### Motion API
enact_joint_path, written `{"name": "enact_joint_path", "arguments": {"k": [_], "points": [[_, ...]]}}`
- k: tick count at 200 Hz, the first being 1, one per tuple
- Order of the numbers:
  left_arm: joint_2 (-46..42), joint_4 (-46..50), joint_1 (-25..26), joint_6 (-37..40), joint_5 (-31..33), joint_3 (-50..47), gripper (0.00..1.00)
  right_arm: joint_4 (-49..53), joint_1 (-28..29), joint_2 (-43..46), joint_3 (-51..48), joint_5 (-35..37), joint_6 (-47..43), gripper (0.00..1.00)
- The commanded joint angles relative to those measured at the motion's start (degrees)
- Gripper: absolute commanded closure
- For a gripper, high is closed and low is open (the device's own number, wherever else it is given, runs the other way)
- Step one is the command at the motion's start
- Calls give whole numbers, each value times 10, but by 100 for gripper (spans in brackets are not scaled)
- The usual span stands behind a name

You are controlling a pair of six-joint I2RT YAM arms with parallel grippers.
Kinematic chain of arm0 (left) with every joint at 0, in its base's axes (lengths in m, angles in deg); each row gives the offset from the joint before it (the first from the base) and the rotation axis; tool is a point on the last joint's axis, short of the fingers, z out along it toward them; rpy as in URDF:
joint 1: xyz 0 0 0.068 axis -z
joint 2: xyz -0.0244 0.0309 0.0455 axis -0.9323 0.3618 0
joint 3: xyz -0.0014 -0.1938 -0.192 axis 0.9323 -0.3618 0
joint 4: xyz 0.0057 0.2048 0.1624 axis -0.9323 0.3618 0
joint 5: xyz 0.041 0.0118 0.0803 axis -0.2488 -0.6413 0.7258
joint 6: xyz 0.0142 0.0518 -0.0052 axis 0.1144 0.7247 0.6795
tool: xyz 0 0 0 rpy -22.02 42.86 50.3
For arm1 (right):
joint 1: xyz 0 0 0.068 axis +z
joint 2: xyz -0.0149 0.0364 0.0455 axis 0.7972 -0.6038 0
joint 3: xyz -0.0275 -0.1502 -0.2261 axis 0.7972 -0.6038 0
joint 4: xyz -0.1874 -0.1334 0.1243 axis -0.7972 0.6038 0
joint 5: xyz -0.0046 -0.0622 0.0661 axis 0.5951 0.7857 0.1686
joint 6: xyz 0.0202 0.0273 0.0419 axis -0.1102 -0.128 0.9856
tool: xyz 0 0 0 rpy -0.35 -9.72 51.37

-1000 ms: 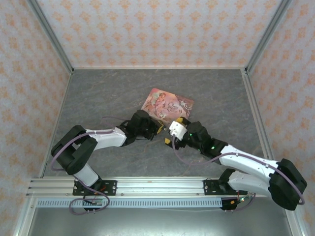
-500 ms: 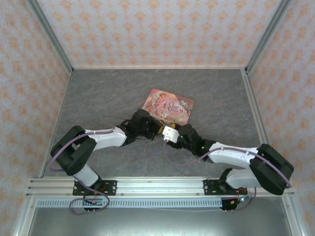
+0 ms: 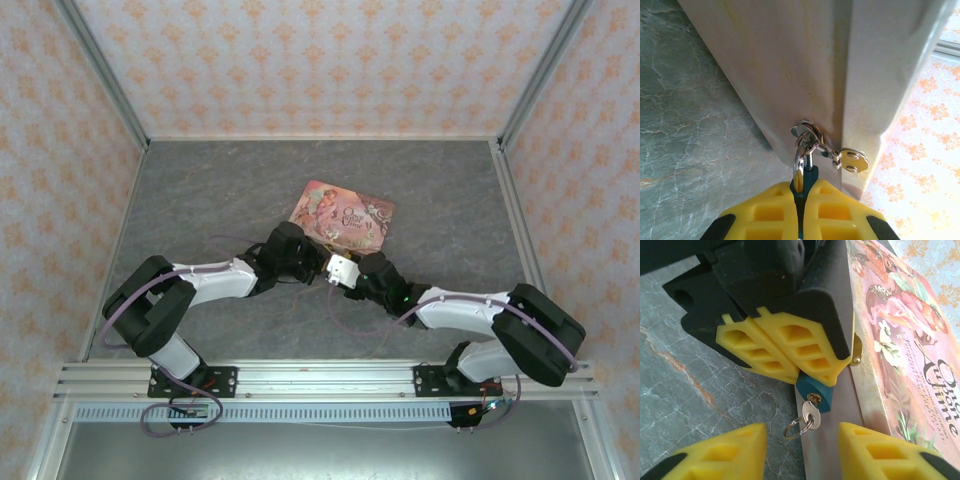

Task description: Unlock the padlock with the key

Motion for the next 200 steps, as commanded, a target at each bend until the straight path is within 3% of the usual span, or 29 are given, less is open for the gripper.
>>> {"name": "enact_joint_path", "arguments": {"k": [1, 25, 93, 152, 200], "points": [[-4, -14, 3, -6, -11, 22, 100, -21, 4, -9, 16, 8, 4, 63], [-4, -14, 3, -6, -11, 22, 100, -29, 4, -10, 15, 12, 8, 70], [-2, -14, 3, -4, -13, 22, 100, -37, 4, -19, 22, 6, 13, 77], [1, -14, 3, -4, -15, 22, 100, -39, 4, -28, 25, 12, 31, 100], [3, -14, 3, -5, -14, 22, 100, -40, 4, -28, 20, 28, 53, 100]]}}
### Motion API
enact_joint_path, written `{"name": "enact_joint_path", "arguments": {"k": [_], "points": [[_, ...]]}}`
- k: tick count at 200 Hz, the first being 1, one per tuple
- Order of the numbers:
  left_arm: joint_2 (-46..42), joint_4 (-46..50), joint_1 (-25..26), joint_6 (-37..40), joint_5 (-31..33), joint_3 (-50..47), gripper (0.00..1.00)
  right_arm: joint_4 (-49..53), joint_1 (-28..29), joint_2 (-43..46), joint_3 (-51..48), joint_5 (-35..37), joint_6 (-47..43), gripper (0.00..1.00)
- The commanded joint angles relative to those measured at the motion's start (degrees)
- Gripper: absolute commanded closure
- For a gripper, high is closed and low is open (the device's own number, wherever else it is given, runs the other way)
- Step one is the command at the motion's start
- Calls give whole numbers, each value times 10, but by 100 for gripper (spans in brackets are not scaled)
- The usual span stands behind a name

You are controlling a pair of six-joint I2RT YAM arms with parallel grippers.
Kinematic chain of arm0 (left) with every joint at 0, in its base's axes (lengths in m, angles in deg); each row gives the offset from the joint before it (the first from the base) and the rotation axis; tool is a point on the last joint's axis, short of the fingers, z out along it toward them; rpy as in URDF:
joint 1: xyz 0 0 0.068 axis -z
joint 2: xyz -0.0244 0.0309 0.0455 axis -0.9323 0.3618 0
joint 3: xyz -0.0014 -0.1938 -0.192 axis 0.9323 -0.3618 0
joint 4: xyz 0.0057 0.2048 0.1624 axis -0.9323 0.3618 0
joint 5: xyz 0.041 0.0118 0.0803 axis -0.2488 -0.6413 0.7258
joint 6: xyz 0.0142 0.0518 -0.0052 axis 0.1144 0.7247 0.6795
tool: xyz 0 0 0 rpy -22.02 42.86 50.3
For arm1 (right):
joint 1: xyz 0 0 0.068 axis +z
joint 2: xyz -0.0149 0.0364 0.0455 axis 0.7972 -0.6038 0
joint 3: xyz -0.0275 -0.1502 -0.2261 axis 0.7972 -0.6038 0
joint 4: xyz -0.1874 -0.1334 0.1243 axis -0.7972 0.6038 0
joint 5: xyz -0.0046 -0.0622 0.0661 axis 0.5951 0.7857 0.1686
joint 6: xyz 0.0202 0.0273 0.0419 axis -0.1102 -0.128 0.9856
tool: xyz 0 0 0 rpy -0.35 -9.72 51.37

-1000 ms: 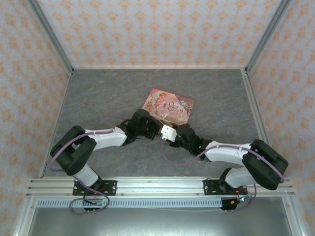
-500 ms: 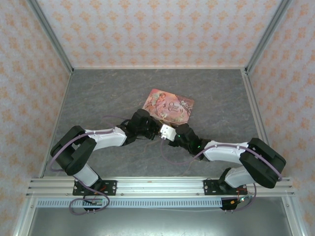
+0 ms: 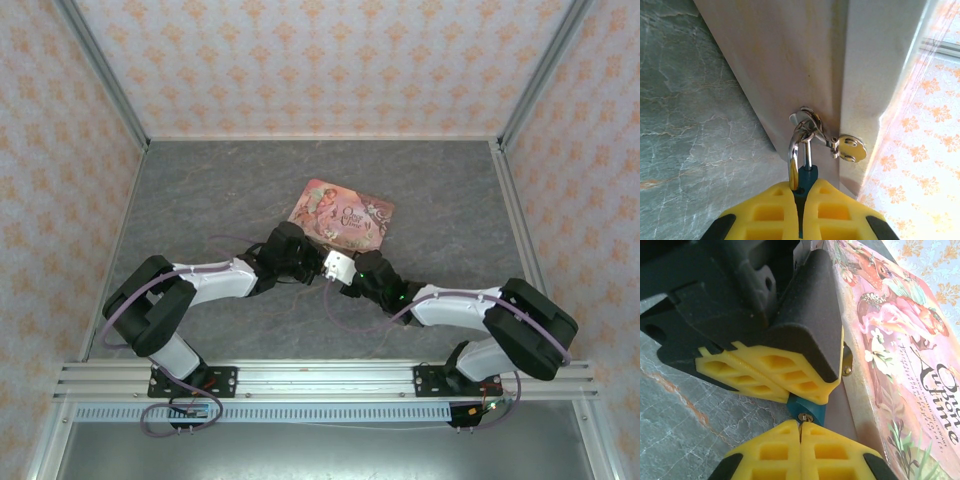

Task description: Unlock the padlock with the key

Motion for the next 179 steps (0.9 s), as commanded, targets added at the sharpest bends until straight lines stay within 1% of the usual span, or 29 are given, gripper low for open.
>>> {"name": "enact_joint_path", "arguments": {"k": [1, 32, 92, 128, 145, 179], "points": [[2, -19, 4, -5, -15, 22, 100, -17, 3, -7, 9, 23, 25, 100], [2, -19, 4, -6, -15, 22, 100, -29, 3, -4, 8, 36, 82, 100], [5, -16, 5, -7, -11, 20, 100, -44, 3, -13, 16, 11, 338, 100], [13, -16, 7, -7, -9, 19, 100, -101, 3, -34, -2, -14, 478, 100], [15, -17, 9, -7, -9, 19, 100, -119, 3, -40, -10, -19, 509, 100], [20, -13, 10, -4, -2, 16, 100, -111, 3, -47, -9, -14, 516, 100]]}}
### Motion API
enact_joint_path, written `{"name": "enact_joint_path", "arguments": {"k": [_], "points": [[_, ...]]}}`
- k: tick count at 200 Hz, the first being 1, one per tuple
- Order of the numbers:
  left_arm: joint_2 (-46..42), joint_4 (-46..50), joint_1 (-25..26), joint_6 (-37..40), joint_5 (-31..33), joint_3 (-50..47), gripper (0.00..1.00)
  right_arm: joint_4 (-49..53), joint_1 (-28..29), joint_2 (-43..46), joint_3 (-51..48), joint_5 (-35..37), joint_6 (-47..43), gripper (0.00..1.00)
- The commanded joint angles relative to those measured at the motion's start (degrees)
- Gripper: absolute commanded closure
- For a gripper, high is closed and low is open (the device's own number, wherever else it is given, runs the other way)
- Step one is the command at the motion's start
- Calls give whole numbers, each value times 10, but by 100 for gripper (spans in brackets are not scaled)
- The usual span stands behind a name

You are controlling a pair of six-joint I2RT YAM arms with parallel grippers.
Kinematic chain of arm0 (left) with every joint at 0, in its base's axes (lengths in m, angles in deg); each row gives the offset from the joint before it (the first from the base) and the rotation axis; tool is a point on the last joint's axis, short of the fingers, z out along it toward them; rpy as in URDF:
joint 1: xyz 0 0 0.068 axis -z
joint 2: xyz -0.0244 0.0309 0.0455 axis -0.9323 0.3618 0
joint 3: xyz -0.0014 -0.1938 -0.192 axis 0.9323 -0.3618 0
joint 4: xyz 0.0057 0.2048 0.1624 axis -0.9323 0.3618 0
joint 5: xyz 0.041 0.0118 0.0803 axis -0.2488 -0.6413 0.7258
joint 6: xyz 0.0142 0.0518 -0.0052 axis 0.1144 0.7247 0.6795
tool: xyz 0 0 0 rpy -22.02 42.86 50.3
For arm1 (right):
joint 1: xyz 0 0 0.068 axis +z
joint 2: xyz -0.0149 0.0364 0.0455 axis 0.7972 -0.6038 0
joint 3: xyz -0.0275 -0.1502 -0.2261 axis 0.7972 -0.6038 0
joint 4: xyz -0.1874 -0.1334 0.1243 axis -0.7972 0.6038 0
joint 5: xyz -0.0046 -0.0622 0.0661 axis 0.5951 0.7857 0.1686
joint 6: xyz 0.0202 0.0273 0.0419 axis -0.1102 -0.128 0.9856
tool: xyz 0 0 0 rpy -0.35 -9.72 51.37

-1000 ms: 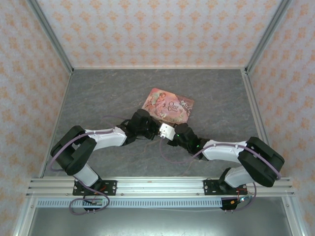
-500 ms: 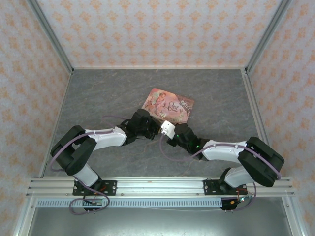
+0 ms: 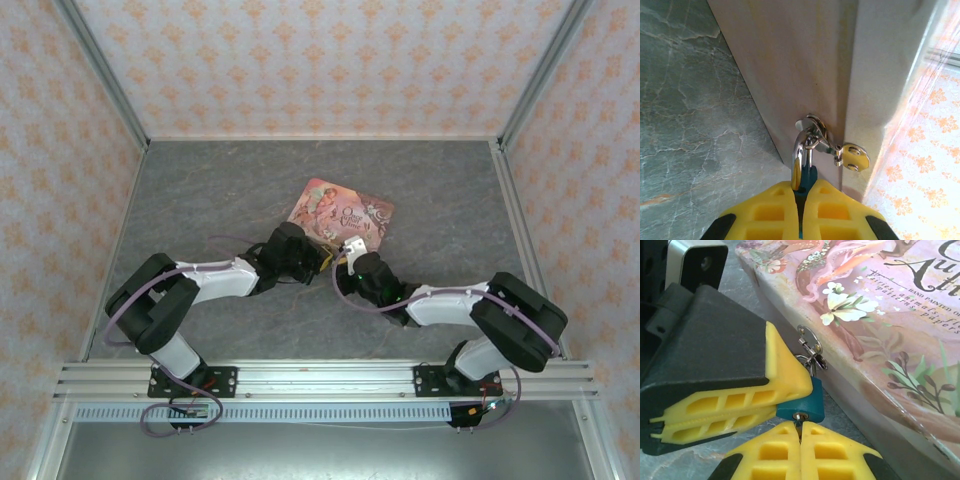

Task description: Unlock the padlock with the key

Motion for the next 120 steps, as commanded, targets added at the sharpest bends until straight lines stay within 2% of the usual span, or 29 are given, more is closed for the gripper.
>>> {"name": "enact_joint_path", "arguments": {"k": [1, 19, 63, 100, 120], "points": [[8, -18, 11, -5, -19, 14, 100, -49, 1, -9, 1, -12, 54, 100], [12, -17, 11, -3, -19, 13, 100, -48, 1, -17, 3, -17, 72, 100], [20, -26, 11, 1, -10, 2, 78, -67, 1, -35, -3, -19, 126, 100], [6, -17, 9, 11, 0, -5, 64, -85, 1, -42, -16, -22, 169, 100], [-11, -16, 3, 17, 8, -20, 50, -95, 1, -43, -22, -15, 192, 100]]}}
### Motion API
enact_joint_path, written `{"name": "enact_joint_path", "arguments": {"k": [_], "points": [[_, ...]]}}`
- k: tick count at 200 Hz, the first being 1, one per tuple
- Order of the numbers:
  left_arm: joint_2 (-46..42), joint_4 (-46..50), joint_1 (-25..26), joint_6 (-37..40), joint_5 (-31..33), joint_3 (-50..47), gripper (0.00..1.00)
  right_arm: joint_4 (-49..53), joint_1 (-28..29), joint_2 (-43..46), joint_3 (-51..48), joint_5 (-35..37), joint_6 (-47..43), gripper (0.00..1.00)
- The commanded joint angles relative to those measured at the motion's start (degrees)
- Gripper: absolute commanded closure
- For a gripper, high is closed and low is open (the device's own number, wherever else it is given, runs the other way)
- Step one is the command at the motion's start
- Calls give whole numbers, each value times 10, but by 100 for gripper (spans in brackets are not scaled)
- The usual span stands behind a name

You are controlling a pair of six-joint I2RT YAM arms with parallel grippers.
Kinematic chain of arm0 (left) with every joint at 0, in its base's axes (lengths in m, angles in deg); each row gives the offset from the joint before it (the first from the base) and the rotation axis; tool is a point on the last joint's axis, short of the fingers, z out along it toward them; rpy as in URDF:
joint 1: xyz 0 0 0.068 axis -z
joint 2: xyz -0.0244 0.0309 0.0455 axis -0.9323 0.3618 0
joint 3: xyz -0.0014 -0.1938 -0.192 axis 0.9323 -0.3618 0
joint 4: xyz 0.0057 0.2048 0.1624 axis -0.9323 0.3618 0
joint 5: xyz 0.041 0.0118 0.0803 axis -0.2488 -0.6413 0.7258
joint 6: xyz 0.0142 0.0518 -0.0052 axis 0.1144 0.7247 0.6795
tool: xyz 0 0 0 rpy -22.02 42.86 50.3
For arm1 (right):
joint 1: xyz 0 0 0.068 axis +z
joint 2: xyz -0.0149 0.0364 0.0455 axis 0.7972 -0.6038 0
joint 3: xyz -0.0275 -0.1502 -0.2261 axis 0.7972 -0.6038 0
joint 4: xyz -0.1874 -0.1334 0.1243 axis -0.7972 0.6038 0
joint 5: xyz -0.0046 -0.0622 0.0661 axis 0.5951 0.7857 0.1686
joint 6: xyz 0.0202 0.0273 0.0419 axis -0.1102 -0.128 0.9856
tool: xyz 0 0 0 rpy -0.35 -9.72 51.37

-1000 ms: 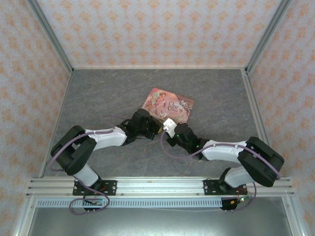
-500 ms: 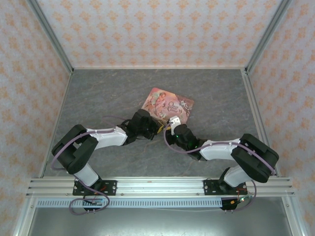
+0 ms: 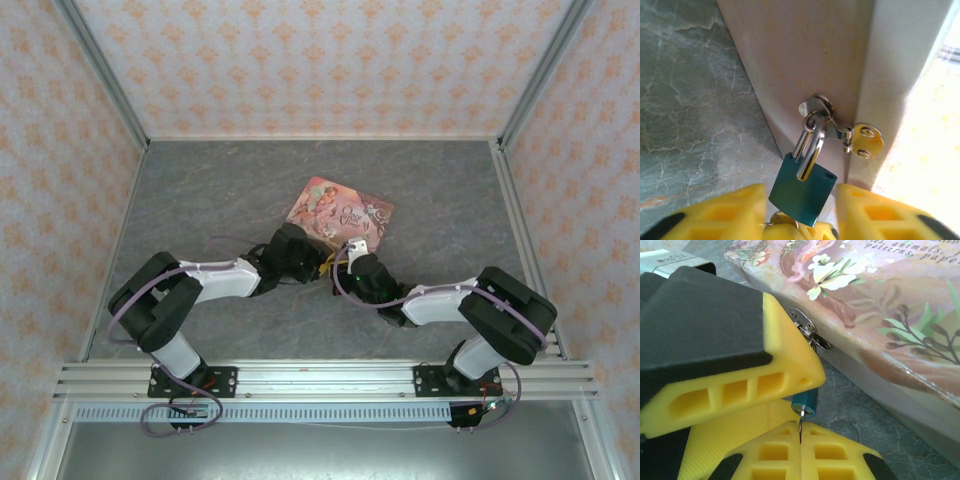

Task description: Unlock the padlock with the key

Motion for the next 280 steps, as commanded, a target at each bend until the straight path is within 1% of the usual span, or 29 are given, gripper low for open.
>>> {"name": "enact_joint_path", "arguments": {"k": [1, 7, 22, 52, 81, 101, 133, 148, 165, 178, 216, 232, 253, 257, 265, 273, 280], "points": [[-22, -3, -2, 13, 9, -19, 50, -42, 0, -7, -13, 1, 49, 100], [-30, -3, -5, 14, 16, -28, 48, -46, -1, -6, -15, -1, 53, 100], [-58, 7, -11, 21, 32, -47, 39, -54, 0, -8, -19, -3, 66, 100], [-125, 76, -30, 54, 57, -62, 24, -68, 0, -13, -26, -4, 89, 100], [-188, 115, -59, 85, 72, -80, 16, -97, -3, -18, -36, -9, 130, 100], [-239, 180, -68, 130, 102, -74, 11, -99, -14, -20, -37, -23, 187, 100], [-314, 302, -71, 194, 168, -47, 8, -130, -39, -42, -44, -65, 311, 100], [-340, 328, -73, 213, 187, -43, 8, -148, -50, -61, -45, -87, 372, 100], [-360, 347, -74, 227, 200, -43, 8, -156, -60, -88, -36, -111, 419, 100], [-368, 358, -74, 236, 205, -40, 7, -162, -66, -113, -28, -129, 439, 100], [-364, 377, -76, 261, 208, -29, 7, -229, -77, -178, -31, -138, 489, 100], [-354, 377, -81, 267, 203, -26, 6, -238, -78, -184, -33, -138, 489, 100], [-338, 372, -87, 272, 196, -25, 6, -201, -78, -162, -29, -132, 469, 100], [-336, 370, -88, 271, 194, -25, 6, -191, -78, -155, -29, -129, 465, 98], [-330, 367, -90, 272, 191, -25, 5, -171, -78, -140, -28, -122, 457, 91], [-325, 363, -92, 273, 188, -24, 5, -150, -78, -124, -29, -115, 447, 81], [-322, 363, -93, 274, 186, -23, 5, -130, -78, -109, -31, -107, 440, 76]]}}
